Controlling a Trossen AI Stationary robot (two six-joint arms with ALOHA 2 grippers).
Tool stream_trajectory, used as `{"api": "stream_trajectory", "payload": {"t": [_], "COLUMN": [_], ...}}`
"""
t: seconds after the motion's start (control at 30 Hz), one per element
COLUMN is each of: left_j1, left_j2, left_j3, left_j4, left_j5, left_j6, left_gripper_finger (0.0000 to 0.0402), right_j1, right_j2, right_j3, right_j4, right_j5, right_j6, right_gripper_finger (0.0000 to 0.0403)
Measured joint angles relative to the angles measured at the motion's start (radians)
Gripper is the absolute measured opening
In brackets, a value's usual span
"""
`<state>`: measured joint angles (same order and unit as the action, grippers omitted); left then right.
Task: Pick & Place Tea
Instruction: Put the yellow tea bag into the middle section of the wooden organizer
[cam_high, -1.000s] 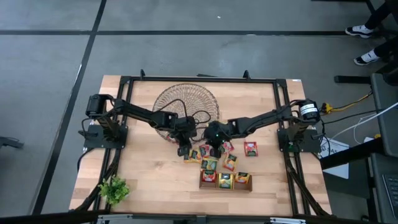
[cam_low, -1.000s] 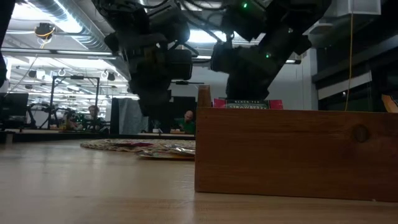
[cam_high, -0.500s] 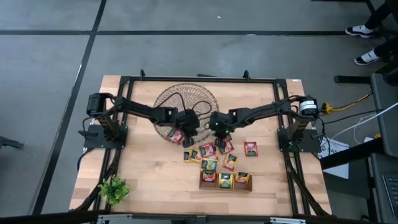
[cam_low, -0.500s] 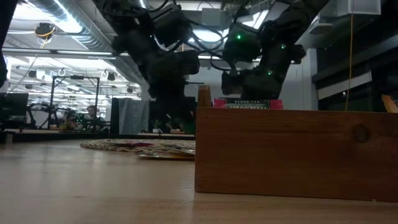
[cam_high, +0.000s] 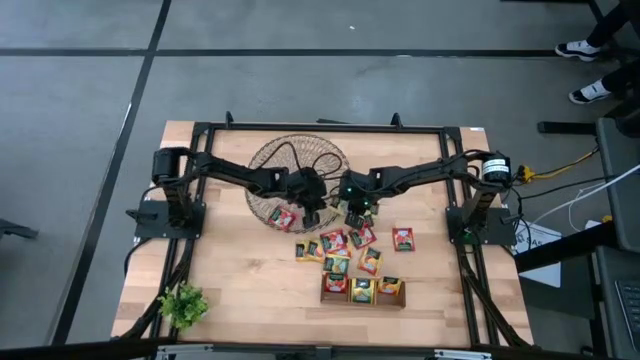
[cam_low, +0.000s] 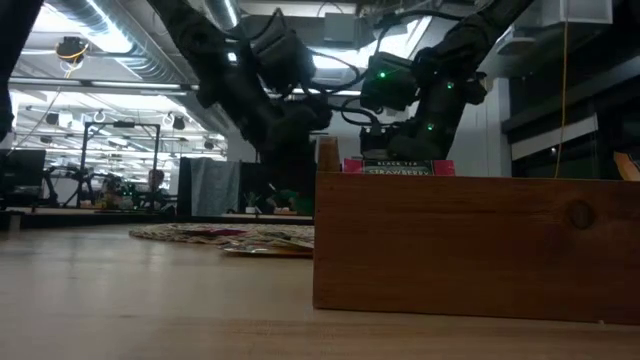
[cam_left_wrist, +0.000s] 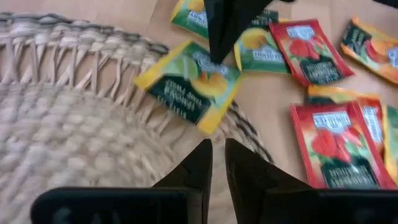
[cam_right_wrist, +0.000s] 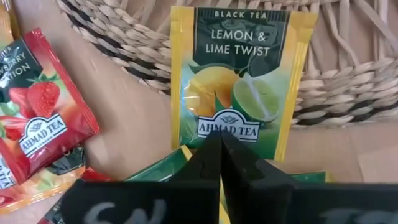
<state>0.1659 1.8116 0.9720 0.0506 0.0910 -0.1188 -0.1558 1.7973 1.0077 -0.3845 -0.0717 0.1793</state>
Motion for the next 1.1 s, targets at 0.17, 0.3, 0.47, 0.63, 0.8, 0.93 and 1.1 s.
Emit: {"api": "stream_trajectory", "payload": {"t": [0.17, 0.3, 0.47, 0.63, 0.8, 0.93, 1.1], "left_j1": [0.007, 0.009, 0.010, 0.015, 0.027, 0.040, 0.053], "left_j2": [0.060, 0.075, 0.074, 0.074, 0.070, 0.069, 0.069], "left_j3": [0.033, 0.041, 0.042, 0.042, 0.043, 0.043, 0.043], "left_j4": [0.018, 0.021, 0.046, 0.029, -0.020, -0.047, -0.062], "left_j5": [-0.007, -0.010, -0.008, 0.012, 0.006, 0.013, 0.066], "left_j6": [-0.036, -0.079, -0.101, -0.107, -0.105, -0.105, -0.148], "left_gripper_finger": [0.0043, 0.0043, 0.0043, 0.0043, 0.0043, 0.0053, 0.0095], "right_j1": [0.000, 0.000, 0.000, 0.001, 0.000, 0.001, 0.001], "right_j2": [0.002, 0.025, 0.057, 0.061, 0.063, 0.063, 0.064], "right_j3": [0.000, 0.000, 0.004, 0.003, 0.003, 0.002, 0.001], "right_j4": [0.027, 0.043, 0.093, 0.116, 0.117, 0.117, 0.119], "right_j5": [0.000, -0.001, -0.032, -0.038, -0.039, -0.038, -0.038], "right_j6": [-0.001, -0.002, -0.007, -0.017, -0.017, -0.026, -0.027], "right_gripper_finger": [0.0004, 0.0004, 0.0004, 0.0004, 0.0004, 0.0004, 0.0004]}}
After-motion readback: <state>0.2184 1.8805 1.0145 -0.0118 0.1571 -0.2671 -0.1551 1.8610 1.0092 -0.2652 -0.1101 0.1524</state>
